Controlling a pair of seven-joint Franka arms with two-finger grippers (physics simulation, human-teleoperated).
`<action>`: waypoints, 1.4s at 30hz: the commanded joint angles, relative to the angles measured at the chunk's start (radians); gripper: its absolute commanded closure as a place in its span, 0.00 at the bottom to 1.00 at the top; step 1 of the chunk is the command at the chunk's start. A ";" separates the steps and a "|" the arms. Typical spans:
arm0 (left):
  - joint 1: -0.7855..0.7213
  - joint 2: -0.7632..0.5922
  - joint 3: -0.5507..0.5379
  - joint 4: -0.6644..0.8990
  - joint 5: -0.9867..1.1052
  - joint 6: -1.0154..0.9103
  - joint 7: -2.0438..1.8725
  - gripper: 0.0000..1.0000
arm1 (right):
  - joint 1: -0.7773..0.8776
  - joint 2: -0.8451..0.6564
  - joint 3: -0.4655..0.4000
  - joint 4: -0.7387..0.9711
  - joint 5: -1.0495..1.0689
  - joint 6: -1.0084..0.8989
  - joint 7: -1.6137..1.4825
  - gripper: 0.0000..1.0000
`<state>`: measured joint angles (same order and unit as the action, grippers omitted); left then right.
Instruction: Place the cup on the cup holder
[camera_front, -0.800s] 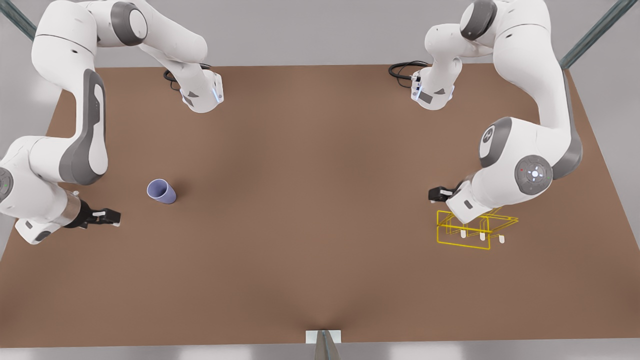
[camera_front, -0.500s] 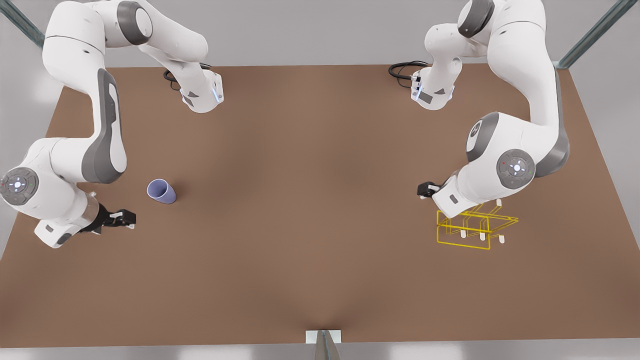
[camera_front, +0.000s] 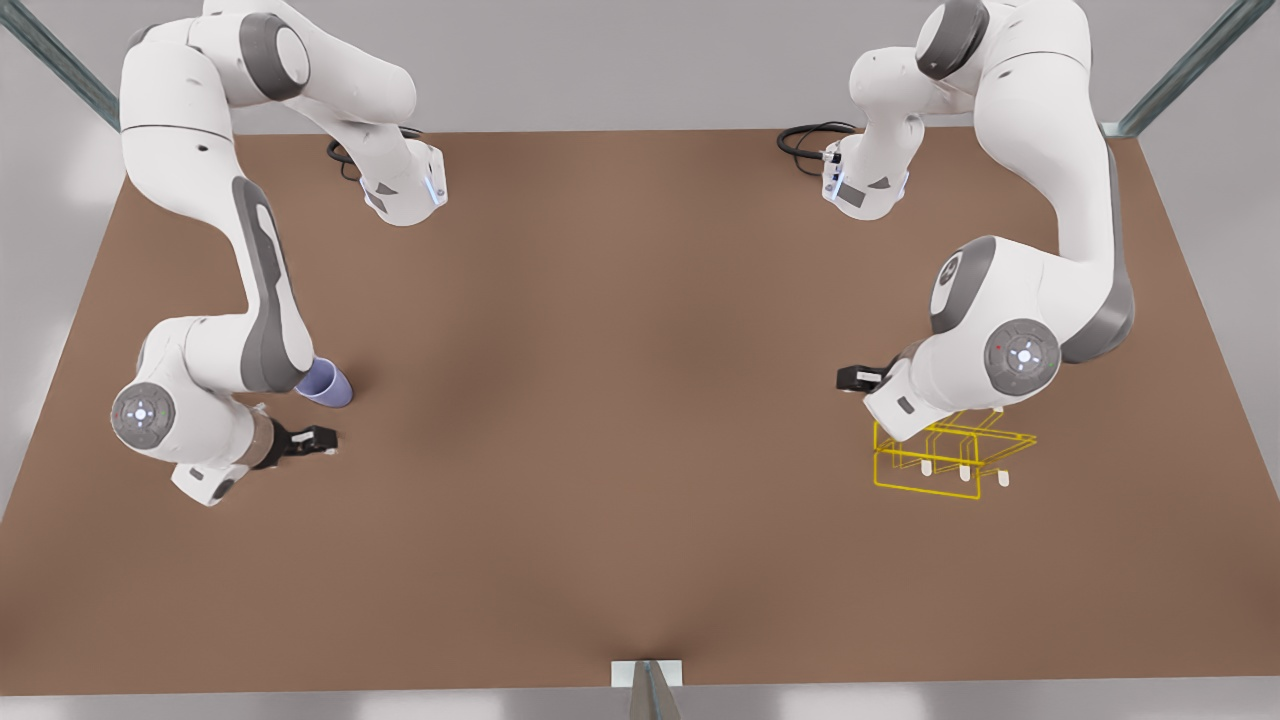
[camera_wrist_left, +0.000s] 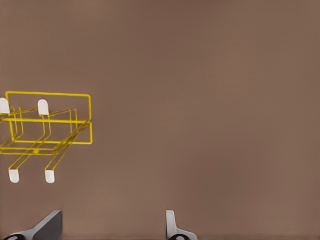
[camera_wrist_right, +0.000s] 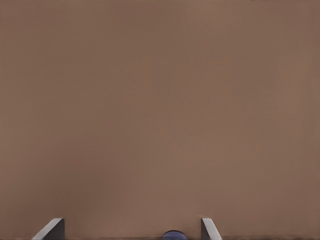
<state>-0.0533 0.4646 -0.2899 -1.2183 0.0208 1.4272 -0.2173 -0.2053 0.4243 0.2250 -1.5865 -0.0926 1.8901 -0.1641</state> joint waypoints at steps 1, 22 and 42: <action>0.001 -0.001 0.000 0.000 0.001 -0.008 -0.039 0.00 | -0.020 -0.061 0.001 -0.064 -0.019 -0.002 0.026 0.00; 0.012 0.012 -0.008 -0.001 -0.041 -0.037 -0.122 0.00 | -0.045 -0.499 0.116 -0.806 -0.001 0.426 0.281 0.00; -0.005 0.014 -0.008 -0.004 -0.038 -0.034 -0.152 0.00 | -0.224 -0.440 0.120 -0.874 -0.009 0.546 0.097 0.00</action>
<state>-0.0579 0.4800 -0.2971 -1.2230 -0.0175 1.3931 -0.3391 -0.4081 -0.0219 0.3464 -2.4612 -0.1017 2.3649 -0.0205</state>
